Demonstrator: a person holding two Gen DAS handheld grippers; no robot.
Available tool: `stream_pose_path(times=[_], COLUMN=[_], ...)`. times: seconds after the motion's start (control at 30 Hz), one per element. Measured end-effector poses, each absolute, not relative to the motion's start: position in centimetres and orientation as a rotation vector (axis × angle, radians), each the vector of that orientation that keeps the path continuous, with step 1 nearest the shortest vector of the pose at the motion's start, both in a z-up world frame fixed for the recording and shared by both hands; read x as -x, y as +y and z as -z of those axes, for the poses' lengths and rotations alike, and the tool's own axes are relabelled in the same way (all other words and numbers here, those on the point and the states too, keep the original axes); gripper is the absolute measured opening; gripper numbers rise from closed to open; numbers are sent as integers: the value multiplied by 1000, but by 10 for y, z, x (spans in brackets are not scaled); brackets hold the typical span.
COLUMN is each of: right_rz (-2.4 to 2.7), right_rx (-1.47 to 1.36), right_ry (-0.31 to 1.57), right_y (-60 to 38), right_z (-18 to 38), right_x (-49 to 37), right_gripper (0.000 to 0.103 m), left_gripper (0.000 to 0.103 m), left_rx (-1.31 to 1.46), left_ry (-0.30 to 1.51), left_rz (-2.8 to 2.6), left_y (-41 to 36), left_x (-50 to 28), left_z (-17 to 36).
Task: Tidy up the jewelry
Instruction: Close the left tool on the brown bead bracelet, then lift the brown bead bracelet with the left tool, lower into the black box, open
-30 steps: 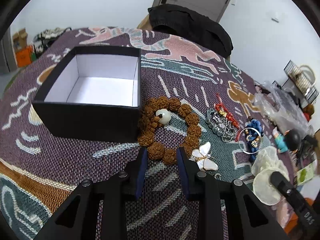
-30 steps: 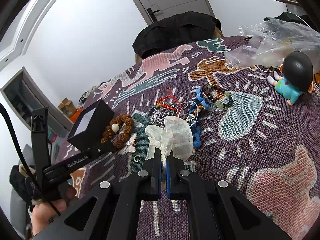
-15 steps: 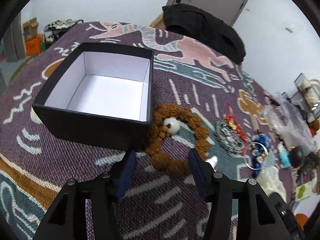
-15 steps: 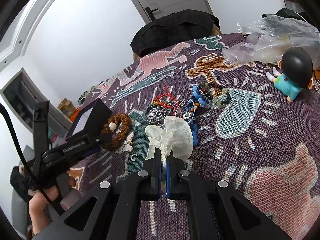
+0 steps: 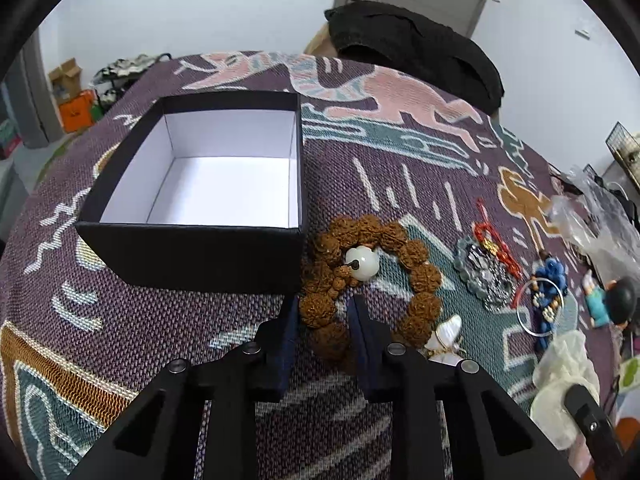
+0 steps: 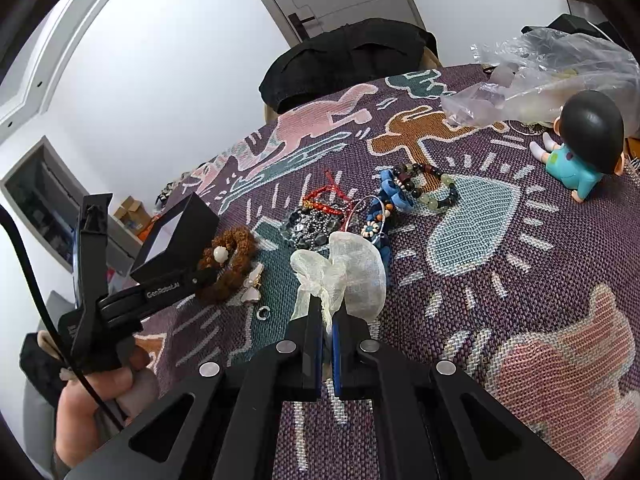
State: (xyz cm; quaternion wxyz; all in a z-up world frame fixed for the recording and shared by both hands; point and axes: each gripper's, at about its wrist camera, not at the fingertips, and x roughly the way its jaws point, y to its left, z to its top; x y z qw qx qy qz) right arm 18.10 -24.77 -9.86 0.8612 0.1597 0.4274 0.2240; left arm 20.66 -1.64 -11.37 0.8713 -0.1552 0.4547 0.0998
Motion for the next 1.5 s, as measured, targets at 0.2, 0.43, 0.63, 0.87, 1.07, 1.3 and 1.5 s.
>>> stream_pose_path(times=[0.2,0.43,0.63,0.87,1.07,1.3,1.5], right_rz=[-487,-501,-507,-521,-534,-554,-577], right_rx=[-328,-328,-330,-327,-319,-307,-298], right_ry=[886,872,862,845,834,819,807], right_y=[-244,-241,-239,-234,-224,-212,-200], right_z=[94,87,82,74,67,55,45], right_x=[-178,-177,-177,-179,-183,-189,-193], right_gripper=[4,4,4,4,4,4,4], left_gripper=[19,19,19,19,19,19,19], left_rx=[375,375,352,325,317,316,305], left_ry=[942,884,815,767,727,686,672], left_rz=[-126,-54,0,28,40,29,-14], left_y=[-13,-14,-17,-13,-2,15,34], left_x=[-198,-190,-184,-184,-183,-182,-187], left_z=[109,79,45,17,-5,-27,-34])
